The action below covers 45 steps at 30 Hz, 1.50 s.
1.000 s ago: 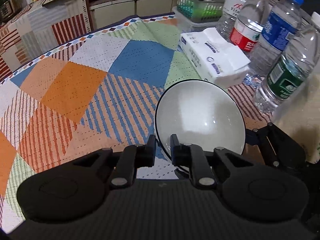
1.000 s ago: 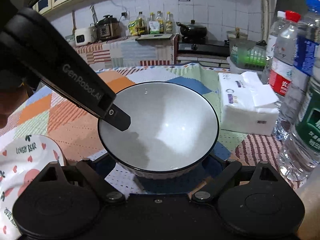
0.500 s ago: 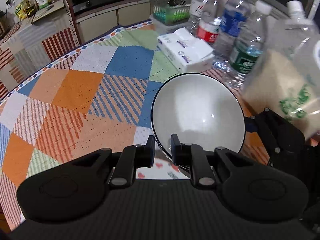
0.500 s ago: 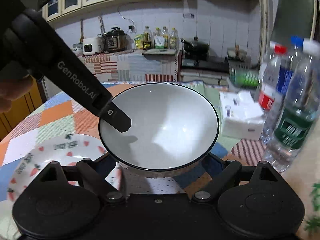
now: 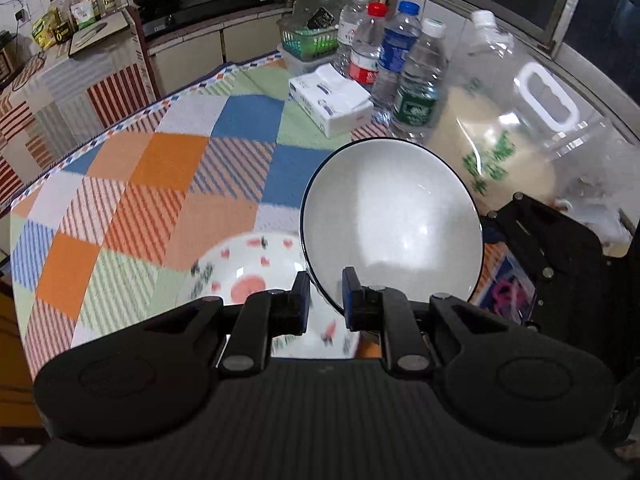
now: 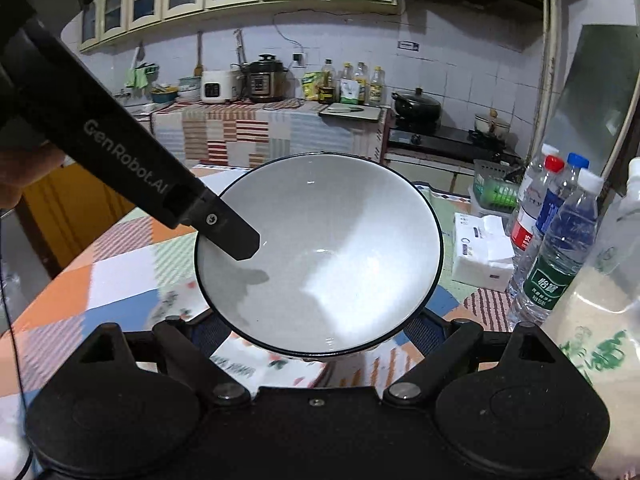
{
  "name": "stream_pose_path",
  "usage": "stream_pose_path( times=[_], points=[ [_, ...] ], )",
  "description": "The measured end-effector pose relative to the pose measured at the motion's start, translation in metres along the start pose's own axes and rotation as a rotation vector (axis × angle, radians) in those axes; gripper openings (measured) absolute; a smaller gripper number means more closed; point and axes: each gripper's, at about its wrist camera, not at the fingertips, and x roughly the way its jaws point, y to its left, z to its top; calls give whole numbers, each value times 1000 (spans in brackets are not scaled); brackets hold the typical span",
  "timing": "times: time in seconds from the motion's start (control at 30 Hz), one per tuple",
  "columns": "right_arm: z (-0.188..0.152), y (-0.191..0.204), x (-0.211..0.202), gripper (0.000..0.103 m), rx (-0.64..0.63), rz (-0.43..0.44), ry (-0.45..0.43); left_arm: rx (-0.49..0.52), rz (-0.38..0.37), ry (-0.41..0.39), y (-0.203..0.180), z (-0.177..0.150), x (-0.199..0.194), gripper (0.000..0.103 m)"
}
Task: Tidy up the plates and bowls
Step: 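Lift the bowl with both grippers and carry it over the nested bowls, then lower the bowl into the nested bowls and open both grippers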
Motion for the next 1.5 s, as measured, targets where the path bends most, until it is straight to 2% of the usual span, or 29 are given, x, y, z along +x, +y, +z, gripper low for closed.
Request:
stream_pose_path(
  times=[0.13,0.27,0.4,0.5,0.6,0.87,1.0,1.23,1.33,1.4,1.43,1.5],
  points=[
    [-9,22,-24,94,-39,-2,1,-15,-11,33,-7,-22,-16,14],
    [-22,36,-41,94,-25,15,28,-40,-34,71,-11,-46,-22,14],
    [-36,55,-52,94,-51,-5,58,-59,-58,118,-11,-69,-19,14],
    [-48,63,-55,94,-58,20,94,-75,-69,179,-12,-84,-12,14],
    [-61,67,-57,94,-59,47,108,-86,-80,205,-12,-99,-9,14],
    [-81,79,-62,94,-105,122,149,-132,-93,329,-11,-119,9,14],
    [-89,75,-58,94,-84,182,185,-150,-85,385,-10,-125,21,14],
    [-97,75,-43,94,-69,191,219,-145,-35,416,-14,-124,36,15],
    [-99,77,-40,95,-92,183,219,-111,-13,421,-21,-124,40,19],
    [-99,78,-41,99,-100,173,217,-83,2,418,-25,-126,41,32],
    [-99,77,-41,100,-95,167,222,-59,13,404,-26,-127,40,52],
    [-101,76,-43,98,-84,165,222,-4,58,355,-26,-130,33,56]
  ],
)
